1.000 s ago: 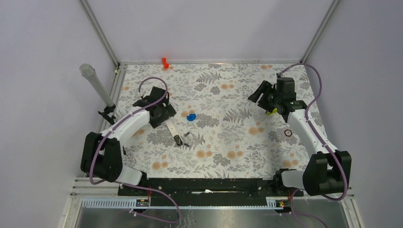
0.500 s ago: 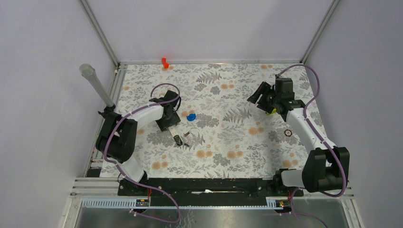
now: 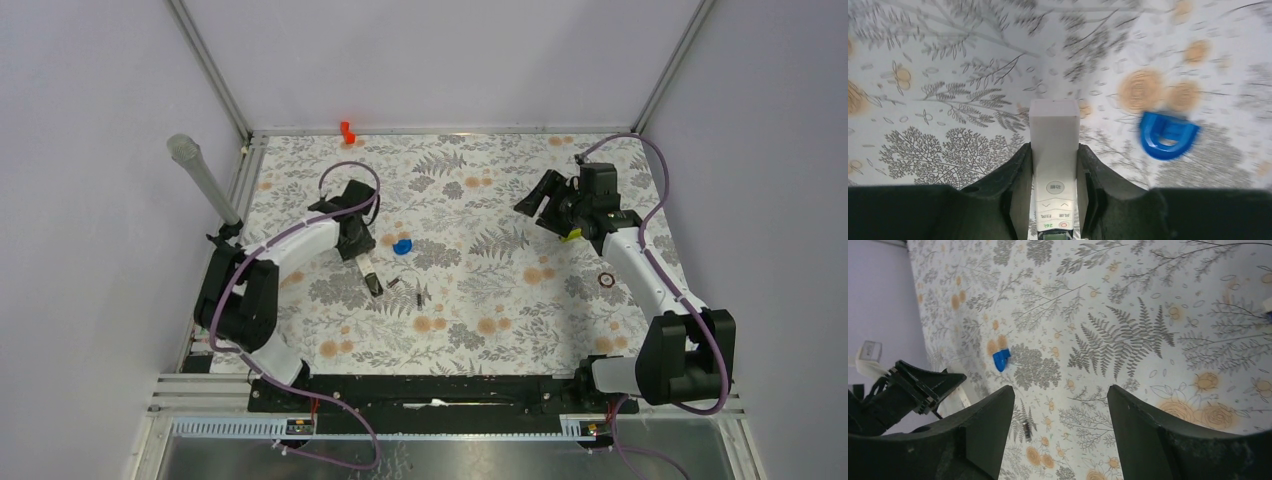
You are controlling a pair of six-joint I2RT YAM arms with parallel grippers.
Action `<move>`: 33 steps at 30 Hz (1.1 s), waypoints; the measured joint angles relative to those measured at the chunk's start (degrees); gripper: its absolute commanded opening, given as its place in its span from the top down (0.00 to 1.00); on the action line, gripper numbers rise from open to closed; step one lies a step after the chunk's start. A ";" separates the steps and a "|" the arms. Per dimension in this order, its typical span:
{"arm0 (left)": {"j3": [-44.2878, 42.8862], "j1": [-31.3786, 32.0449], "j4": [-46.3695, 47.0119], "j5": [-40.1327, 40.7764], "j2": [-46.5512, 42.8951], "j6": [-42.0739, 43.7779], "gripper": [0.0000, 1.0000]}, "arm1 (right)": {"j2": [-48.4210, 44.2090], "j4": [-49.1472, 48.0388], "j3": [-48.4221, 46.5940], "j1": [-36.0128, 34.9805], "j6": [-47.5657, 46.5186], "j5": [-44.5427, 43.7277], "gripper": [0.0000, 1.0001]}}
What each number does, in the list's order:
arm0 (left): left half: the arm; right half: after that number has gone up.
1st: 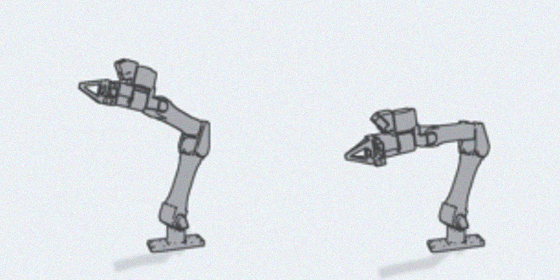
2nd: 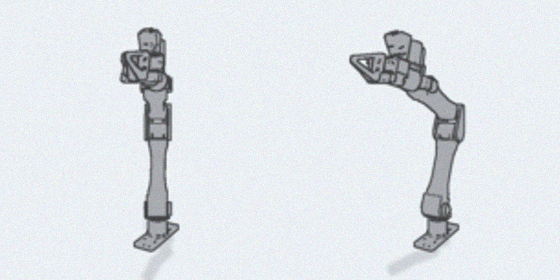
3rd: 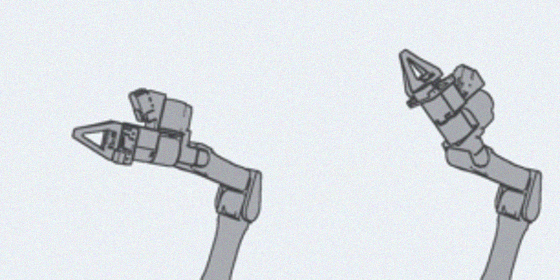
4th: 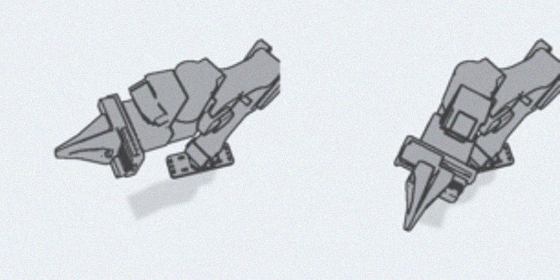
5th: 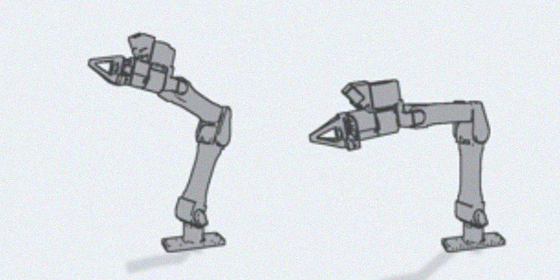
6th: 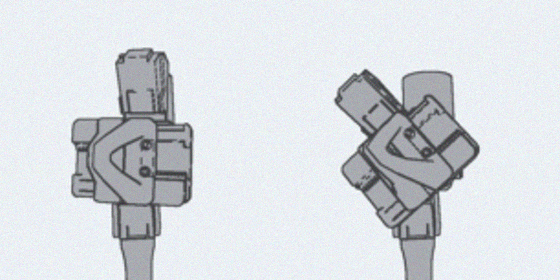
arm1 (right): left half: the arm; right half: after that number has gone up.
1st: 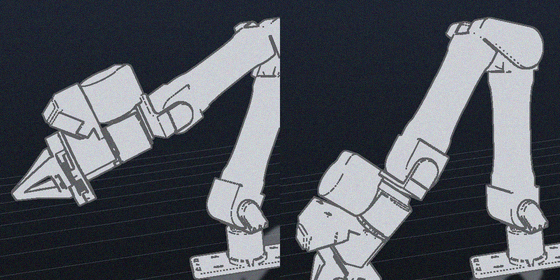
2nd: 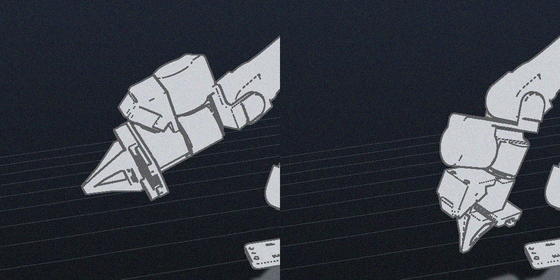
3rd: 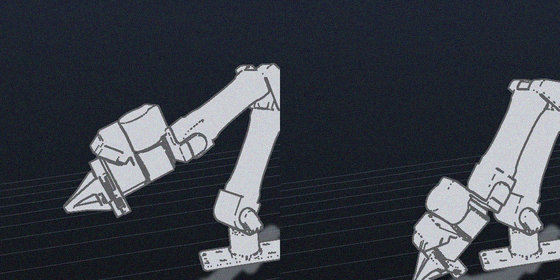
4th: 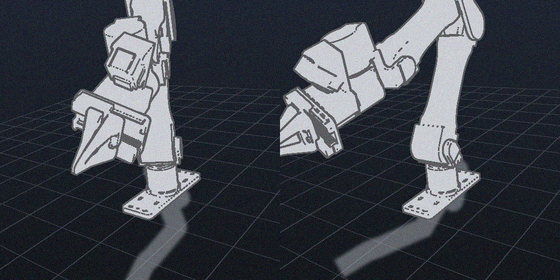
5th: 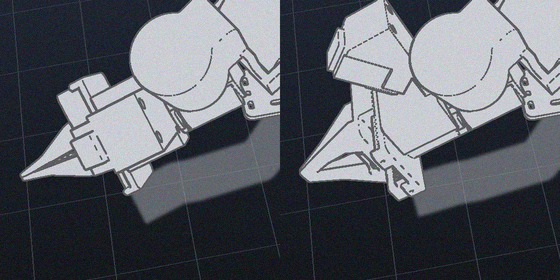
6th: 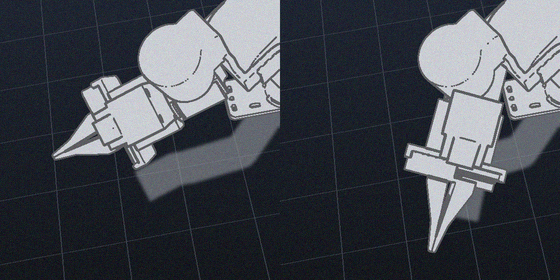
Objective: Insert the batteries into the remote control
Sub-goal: Pick up the remote control from the center of the board, then adjust the remote control.
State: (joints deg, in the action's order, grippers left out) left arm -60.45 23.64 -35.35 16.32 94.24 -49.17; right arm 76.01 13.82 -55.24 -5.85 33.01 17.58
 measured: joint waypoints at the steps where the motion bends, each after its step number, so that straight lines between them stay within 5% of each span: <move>1: -0.68 0.00 -0.02 0.00 -1.03 0.83 1.00 | 0.00 -0.48 0.02 0.00 -0.02 0.74 0.23; 8: -11.41 -0.02 2.08 -6.99 -7.74 9.68 1.00 | 0.00 -7.02 0.02 -2.38 0.20 9.29 0.17; 17: -22.99 -0.02 11.04 -39.34 -8.61 16.85 1.00 | -0.17 -27.63 0.02 -12.98 8.11 23.69 0.08; 25: -22.40 0.04 33.07 -63.47 -9.31 3.87 1.00 | -0.15 -49.11 0.02 -17.97 22.12 29.09 0.11; 33: -20.06 -0.09 60.72 -73.61 -10.82 -16.92 1.00 | -0.22 -59.06 -3.10 -20.55 28.44 31.54 0.36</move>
State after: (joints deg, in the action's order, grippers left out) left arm -80.51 23.55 25.36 -57.30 83.42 -66.08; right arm 75.79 -45.23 -58.35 -26.39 61.45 49.12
